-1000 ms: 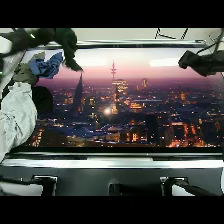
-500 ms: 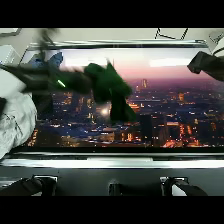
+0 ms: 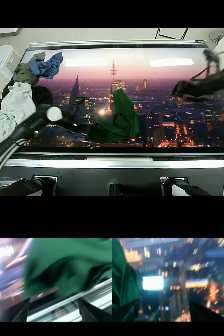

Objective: Fold the clothes and pants, and hang the long-sleeved shirts on hangers.

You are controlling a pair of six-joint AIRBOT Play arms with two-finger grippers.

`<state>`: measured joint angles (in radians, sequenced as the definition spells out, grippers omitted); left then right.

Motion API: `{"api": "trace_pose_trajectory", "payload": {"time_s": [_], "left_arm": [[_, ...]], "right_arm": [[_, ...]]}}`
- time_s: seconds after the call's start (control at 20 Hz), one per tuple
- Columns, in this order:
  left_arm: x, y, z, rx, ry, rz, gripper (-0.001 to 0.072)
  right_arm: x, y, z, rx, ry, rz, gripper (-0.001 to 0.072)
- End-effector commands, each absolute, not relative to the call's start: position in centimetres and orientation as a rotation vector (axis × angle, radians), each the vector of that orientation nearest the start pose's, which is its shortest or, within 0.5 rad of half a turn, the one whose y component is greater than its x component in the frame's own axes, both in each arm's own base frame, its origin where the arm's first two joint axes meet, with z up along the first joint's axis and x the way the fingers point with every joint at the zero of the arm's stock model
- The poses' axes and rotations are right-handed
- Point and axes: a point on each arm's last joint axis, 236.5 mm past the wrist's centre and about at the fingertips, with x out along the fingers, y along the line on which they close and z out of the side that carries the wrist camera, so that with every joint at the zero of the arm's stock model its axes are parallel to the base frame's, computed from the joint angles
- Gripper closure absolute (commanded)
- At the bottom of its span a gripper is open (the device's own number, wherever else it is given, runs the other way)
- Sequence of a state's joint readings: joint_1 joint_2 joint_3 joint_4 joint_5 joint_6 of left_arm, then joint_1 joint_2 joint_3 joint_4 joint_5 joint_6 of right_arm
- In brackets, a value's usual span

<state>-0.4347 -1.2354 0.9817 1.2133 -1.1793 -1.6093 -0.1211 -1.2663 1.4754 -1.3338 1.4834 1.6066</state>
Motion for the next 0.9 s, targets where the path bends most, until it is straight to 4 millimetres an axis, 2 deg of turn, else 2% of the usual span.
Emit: {"api": "trace_pose_trajectory", "payload": {"time_s": [0.0, 0.1, 0.2, 0.3, 0.4, 0.55, 0.7, 0.8, 0.85], "left_arm": [[25.8, -14.3, -1.5, -0.140, 1.581, -0.408, -0.0010], [24.8, -11.9, -2.0, -0.203, 1.644, -0.378, -0.0009], [23.9, -11.9, -3.7, -0.279, 1.669, -0.371, -0.0009], [23.5, -13.7, -5.4, -0.395, 1.646, -0.386, -0.0009], [23.8, -16.4, -6.7, -0.518, 1.587, -0.421, -0.0008], [24.9, -18.6, -8.4, -0.579, 1.522, -0.403, -0.0008], [25.8, -20.9, -9.5, -0.564, 1.473, -0.435, -0.0008], [26.4, -21.6, -10.2, -0.556, 1.444, -0.423, -0.0006], [26.9, -21.7, -10.3, -0.548, 1.420, -0.415, 0.0044]], "right_arm": [[36.3, 4.7, 4.5, 0.403, 1.448, 0.196, -0.0002], [36.7, 7.2, 2.2, 0.516, 1.477, 0.277, -0.0003], [38.0, 8.2, 0.2, 0.581, 1.476, 0.283, -0.0002], [39.3, 9.3, -1.5, 0.570, 1.463, 0.280, -0.0002], [40.7, 11.1, -2.9, 0.540, 1.428, 0.289, -0.0002], [43.0, 12.8, -4.8, 0.530, 1.366, 0.269, -0.0002], [42.9, 13.9, -6.5, 0.580, 1.407, 0.275, -0.0002], [42.7, 14.5, -7.2, 0.612, 1.430, 0.285, -0.0002], [42.7, 14.8, -7.4, 0.624, 1.432, 0.294, -0.0002]]}}
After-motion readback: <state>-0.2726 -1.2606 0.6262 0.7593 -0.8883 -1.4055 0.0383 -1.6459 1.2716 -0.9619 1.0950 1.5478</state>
